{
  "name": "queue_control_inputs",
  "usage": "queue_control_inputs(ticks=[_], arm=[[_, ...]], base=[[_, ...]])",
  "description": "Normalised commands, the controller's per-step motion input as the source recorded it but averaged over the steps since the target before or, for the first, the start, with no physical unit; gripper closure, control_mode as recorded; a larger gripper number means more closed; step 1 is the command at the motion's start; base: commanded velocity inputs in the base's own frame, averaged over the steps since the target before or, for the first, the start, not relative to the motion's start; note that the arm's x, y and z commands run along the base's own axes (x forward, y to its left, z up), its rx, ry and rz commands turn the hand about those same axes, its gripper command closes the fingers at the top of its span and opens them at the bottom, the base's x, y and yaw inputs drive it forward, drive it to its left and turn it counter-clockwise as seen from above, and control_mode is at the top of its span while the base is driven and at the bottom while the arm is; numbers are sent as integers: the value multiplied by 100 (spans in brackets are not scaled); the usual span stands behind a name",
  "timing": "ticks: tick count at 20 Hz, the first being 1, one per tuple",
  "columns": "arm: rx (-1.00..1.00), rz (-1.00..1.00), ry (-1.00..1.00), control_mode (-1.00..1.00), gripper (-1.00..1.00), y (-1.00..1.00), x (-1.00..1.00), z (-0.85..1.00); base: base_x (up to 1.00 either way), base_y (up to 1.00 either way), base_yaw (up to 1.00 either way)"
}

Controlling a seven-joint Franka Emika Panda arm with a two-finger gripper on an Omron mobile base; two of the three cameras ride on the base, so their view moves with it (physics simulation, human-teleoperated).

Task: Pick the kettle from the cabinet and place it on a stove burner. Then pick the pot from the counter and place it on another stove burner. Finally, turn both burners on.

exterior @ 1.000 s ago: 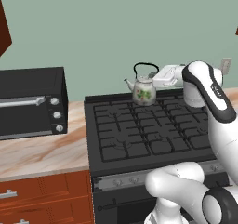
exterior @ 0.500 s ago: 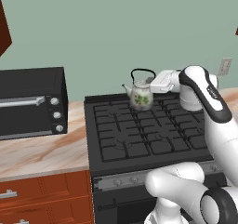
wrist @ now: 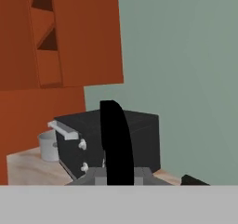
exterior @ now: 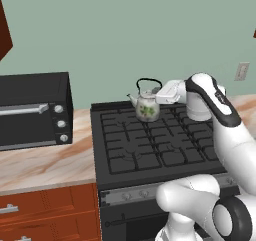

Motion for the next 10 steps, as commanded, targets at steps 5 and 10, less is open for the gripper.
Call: queue_control_inputs(ticks=[5,10], arm=[[2,0,0,-100,100,6,20,-16],[1,0,0,-100,100,5,17,-16]], base=[[0,0,0],[0,0,0]])
